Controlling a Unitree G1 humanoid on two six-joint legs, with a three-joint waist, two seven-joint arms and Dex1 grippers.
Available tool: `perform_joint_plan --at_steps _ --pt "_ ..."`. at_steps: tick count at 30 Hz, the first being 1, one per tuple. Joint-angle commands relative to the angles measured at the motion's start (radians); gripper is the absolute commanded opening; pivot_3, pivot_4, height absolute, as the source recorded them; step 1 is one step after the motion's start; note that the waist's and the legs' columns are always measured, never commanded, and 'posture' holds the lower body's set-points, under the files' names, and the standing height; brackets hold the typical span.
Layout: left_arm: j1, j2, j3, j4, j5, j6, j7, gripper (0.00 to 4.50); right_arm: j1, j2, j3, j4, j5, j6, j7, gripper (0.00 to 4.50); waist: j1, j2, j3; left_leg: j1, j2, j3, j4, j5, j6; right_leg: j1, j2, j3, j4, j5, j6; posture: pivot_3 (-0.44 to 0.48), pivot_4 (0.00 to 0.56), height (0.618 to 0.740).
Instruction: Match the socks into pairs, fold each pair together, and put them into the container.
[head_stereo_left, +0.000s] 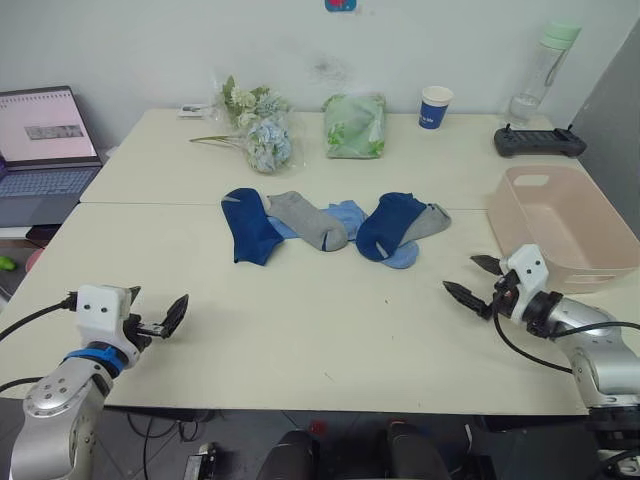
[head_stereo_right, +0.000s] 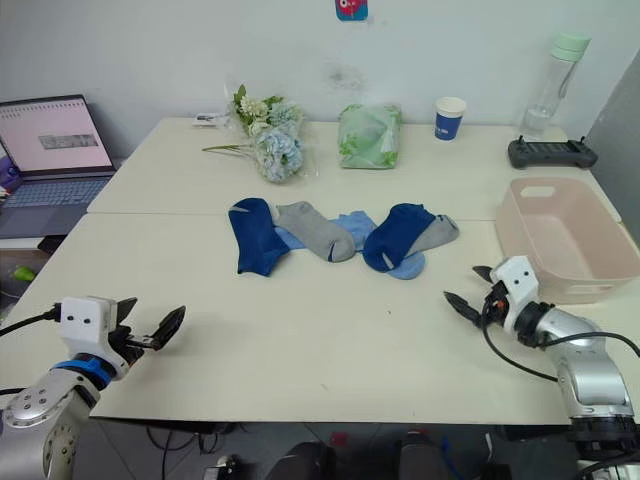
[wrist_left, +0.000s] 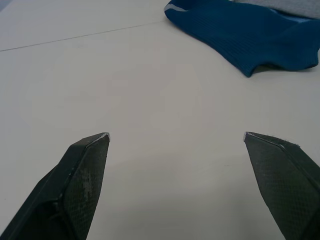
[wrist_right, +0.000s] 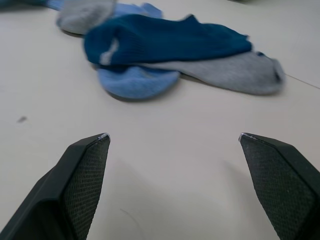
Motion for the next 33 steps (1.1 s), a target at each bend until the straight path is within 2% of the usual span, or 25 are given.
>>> perform_joint_plan --at_steps 1,4,6,9,13,17,24,28,31,33 --pt "0.013 -0.009 0.036 -0.060 -0.024 -0.011 0.007 4.49 -0.048 -0.022 0.026 -0.105 0.027 0.020 0.040 4.44 0.001 0.000 0.000 0.000 0.000 0.000 0.000 0.000 0.000 0.000 0.000 0.000 0.000 0.000 0.000 0.000 0.150 0.740" --pt "0.080 -0.059 0.024 -0.161 -0.035 0.016 0.044 4.49 -0.188 0.027 0.134 -0.199 0.094 0.119 0.102 4.44 -0.008 0.000 0.000 0.000 0.001 0.001 0.000 0.000 0.000 0.000 0.001 0.000 -0.001 0.000 -0.001 0.000 0.150 0.740" --pt "0.112 -0.096 0.009 -0.220 -0.030 0.026 0.074 4.49 -0.284 0.080 0.202 -0.200 0.090 0.137 0.114 4.44 -0.016 0.000 0.000 0.000 0.002 0.002 0.000 0.000 0.000 0.000 0.002 0.001 -0.001 0.001 -0.001 0.000 0.150 0.740" --pt "0.171 -0.185 -0.009 -0.323 -0.092 0.048 0.102 4.49 -0.409 0.186 0.279 -0.160 0.074 0.146 0.098 4.44 -0.010 -0.001 0.000 0.001 0.004 0.000 0.000 0.000 0.000 0.000 0.003 0.000 -0.001 0.001 -0.002 0.000 0.150 0.740" --pt "0.207 -0.218 -0.023 -0.372 -0.088 0.058 0.120 4.49 -0.432 0.222 0.300 -0.138 0.063 0.136 0.096 4.44 0.022 -0.003 -0.001 -0.001 0.003 -0.003 0.000 0.000 -0.001 0.000 0.003 -0.002 -0.003 0.001 -0.002 0.000 0.150 0.740" --pt "0.159 -0.200 -0.030 -0.350 -0.037 0.037 0.161 4.49 -0.402 0.215 0.309 -0.131 0.049 0.105 0.111 4.44 0.031 -0.003 -0.001 -0.001 0.002 -0.002 0.000 0.000 -0.001 0.000 0.003 -0.001 -0.004 0.001 -0.002 0.000 0.150 0.740" --pt "-0.124 -0.138 -0.184 -0.150 0.065 0.048 0.133 4.49 -0.329 0.191 0.285 -0.174 0.028 0.104 0.072 4.44 0.022 -0.003 -0.001 0.000 0.003 -0.001 0.000 0.000 -0.001 0.000 0.007 -0.001 -0.002 0.002 -0.003 0.000 0.150 0.740" --pt "-0.300 -0.126 -0.275 0.019 0.126 0.026 0.109 4.49 -0.298 0.194 0.262 -0.209 0.033 0.125 0.017 4.44 0.017 -0.003 -0.001 0.000 0.003 -0.001 0.001 0.001 -0.002 0.000 0.007 -0.001 -0.002 0.002 -0.003 0.000 0.150 0.740" --pt "-0.445 -0.122 -0.355 0.222 0.189 0.008 0.078 4.49 -0.254 0.179 0.258 -0.259 0.026 0.143 -0.013 4.44 0.011 -0.003 -0.001 0.000 0.003 -0.001 0.001 0.001 -0.002 -0.001 0.007 -0.001 -0.001 0.002 -0.002 0.000 0.150 0.740" --pt "-0.496 -0.129 -0.393 0.306 0.223 0.006 0.075 4.49 -0.242 0.177 0.249 -0.284 0.028 0.159 -0.039 4.44 0.006 -0.003 -0.001 0.000 0.003 0.000 0.000 0.001 -0.003 -0.002 0.007 0.000 -0.001 0.002 -0.002 0.000 0.150 0.740"
